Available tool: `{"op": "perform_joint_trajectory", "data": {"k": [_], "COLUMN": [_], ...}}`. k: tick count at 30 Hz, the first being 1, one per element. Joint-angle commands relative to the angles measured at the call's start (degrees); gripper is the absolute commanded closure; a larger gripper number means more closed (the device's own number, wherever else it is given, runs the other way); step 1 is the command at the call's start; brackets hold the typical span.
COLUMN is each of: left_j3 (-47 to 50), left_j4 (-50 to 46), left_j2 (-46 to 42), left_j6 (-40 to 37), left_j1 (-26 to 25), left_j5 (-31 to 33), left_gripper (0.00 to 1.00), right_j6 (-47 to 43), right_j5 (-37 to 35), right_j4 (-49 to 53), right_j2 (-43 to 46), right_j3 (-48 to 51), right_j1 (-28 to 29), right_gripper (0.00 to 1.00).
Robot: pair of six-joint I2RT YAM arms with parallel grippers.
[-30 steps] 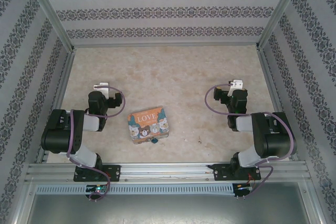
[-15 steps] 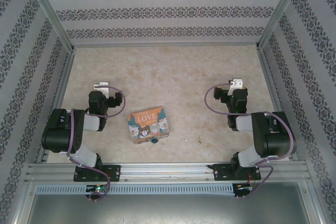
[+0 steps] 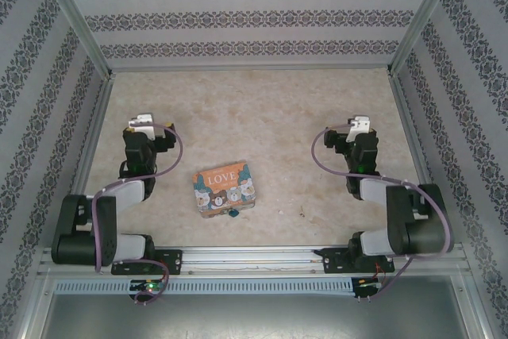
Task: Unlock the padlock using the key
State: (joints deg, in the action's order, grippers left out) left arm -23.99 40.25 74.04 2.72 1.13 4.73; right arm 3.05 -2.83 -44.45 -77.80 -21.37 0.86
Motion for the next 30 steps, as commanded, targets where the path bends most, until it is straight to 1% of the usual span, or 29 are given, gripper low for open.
{"op": "perform_joint_trajectory", "data": {"k": [1, 4, 7, 9, 11, 14, 17, 22, 26, 30], "left_j3": [-3.41, -5.61, -8.45, -10.77, -13.20, -15.17, -15.82, -15.91, -14.92, -13.86], "left_j4": [-13.08, -22.20, -32.63, -41.27, -50.17, -59.14, -64.55, -70.84, -72.74, -74.83], "left_j2": [-5.62, -11.26, -15.81, -17.72, -19.14, -20.60, -21.42, -21.67, -21.96, -22.26], "left_j6": [5.90, 11.97, 13.34, 14.54, 15.69, 17.79, 21.14, 25.83, 29.44, 30.97], "left_j1": [-0.60, -0.60, -0.60, -0.60, -0.60, -0.58, -0.60, -0.69, -0.69, -1.12], "left_j5": [2.04, 0.79, -3.75, -5.19, -7.19, -11.64, -17.06, -24.74, -31.01, -34.11], "left_gripper": [0.01, 0.01, 0.01, 0.01, 0.01, 0.01, 0.01, 0.01, 0.01, 0.01], "right_j6": [2.20, 6.25, 9.70, 11.39, 12.50, 13.55, 16.10, 21.25, 22.94, 22.29], "right_j5": [2.74, 7.32, 14.12, 17.76, 19.75, 20.67, 23.92, 28.91, 32.26, 34.69], "right_j4": [11.88, 19.63, 27.58, 31.67, 35.82, 41.46, 45.63, 50.99, 55.08, 59.15], "right_j2": [5.55, 9.53, 11.15, 11.03, 10.50, 9.24, 7.83, 5.53, 2.65, -1.17], "right_j3": [-3.80, -6.28, -9.81, -11.61, -13.17, -15.50, -18.04, -22.02, -24.93, -28.07], "right_j1": [-0.11, 0.32, 1.62, 3.71, 6.85, 11.50, 14.96, 19.67, 22.69, 25.43], "right_gripper": [0.02, 0.02, 0.02, 0.02, 0.01, 0.02, 0.02, 0.01, 0.01, 0.01]}}
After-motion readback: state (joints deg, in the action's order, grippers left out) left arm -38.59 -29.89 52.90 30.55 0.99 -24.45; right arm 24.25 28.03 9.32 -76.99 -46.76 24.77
